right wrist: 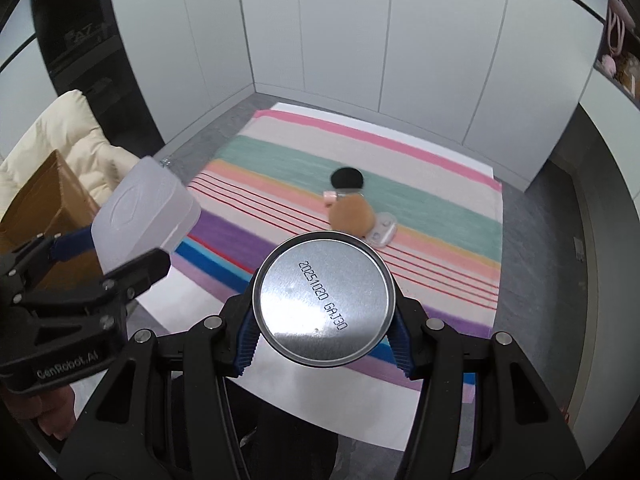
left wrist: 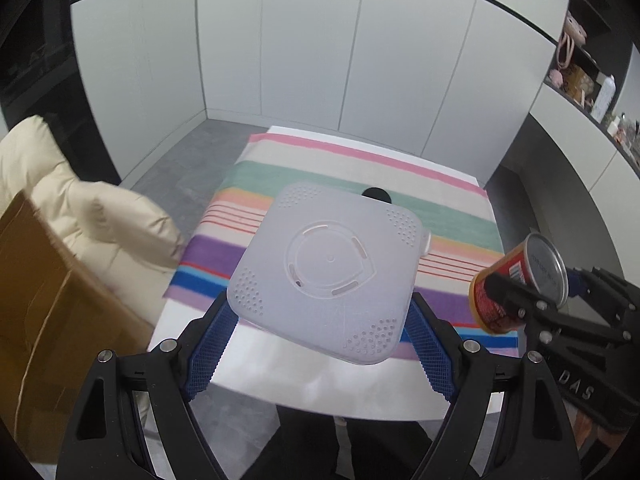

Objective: Organize objects
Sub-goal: 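Carry the frosted case and red tin with both tools over the cardboard box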

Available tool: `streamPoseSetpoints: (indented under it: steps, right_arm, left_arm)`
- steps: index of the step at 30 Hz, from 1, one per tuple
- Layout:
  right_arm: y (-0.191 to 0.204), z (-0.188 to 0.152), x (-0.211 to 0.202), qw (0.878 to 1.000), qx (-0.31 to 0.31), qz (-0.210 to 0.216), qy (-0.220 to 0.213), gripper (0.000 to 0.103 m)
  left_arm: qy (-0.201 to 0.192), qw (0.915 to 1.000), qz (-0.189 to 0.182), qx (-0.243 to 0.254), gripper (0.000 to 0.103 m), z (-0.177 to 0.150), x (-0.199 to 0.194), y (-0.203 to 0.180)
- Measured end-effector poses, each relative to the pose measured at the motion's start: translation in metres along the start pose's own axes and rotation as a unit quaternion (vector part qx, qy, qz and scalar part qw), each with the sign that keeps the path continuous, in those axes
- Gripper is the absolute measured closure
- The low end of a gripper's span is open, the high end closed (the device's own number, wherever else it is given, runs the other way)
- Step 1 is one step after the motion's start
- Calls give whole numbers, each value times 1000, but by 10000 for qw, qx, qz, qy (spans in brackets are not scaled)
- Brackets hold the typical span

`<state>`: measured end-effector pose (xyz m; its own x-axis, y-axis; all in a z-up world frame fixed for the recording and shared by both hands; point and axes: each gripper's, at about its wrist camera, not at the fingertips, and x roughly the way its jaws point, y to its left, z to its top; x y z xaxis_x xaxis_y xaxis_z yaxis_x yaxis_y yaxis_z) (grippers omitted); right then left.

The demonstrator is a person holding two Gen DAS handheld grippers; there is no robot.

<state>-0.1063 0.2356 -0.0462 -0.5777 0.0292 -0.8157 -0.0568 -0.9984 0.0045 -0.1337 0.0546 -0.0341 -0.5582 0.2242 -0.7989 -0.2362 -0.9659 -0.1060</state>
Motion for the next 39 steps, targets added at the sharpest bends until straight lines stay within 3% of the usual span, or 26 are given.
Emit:
streamPoseSetpoints:
  steps: [14,18,27,39]
  right_arm:
    - [70,22,-7,9979,-445,425,-219,47]
    - [93,25,-3,9964,-637,510,-208,47]
    - [142,34,5,9922,-977,734,-250,47]
    - [206,41,4,9854,-1286,1050,-366,47]
  left_arm:
    - [-497,9981,195,-295,19,-6,-51,67]
    - [-691,9961,505,-226,19,-7,-59,85]
    - [-595,9951,571,-547,19,-19,-61,124]
    - [-760,9889,929,-875,18,-33,-81,178]
